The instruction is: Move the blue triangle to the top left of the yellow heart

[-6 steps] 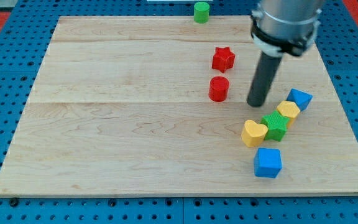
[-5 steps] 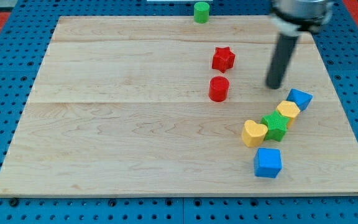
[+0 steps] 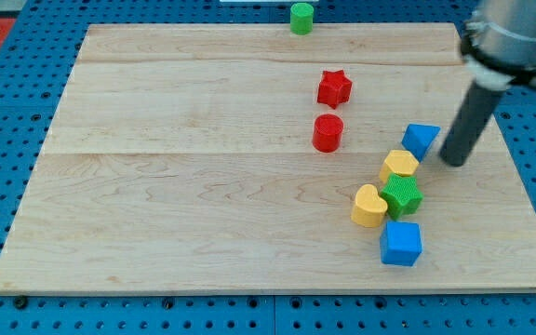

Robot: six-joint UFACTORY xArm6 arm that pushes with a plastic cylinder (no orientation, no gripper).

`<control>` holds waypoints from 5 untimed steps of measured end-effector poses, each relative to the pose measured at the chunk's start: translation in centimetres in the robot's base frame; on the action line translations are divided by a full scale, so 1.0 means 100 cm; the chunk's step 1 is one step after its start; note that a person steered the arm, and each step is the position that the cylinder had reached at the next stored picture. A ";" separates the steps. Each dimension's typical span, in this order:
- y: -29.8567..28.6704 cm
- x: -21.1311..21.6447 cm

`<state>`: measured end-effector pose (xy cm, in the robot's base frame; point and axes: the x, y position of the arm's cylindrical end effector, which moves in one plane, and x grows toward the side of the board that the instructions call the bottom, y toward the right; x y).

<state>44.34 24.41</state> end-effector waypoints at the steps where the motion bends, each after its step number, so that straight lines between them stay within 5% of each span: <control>1: 0.007 -0.016; 3: -0.123 0.006; 5: -0.101 0.070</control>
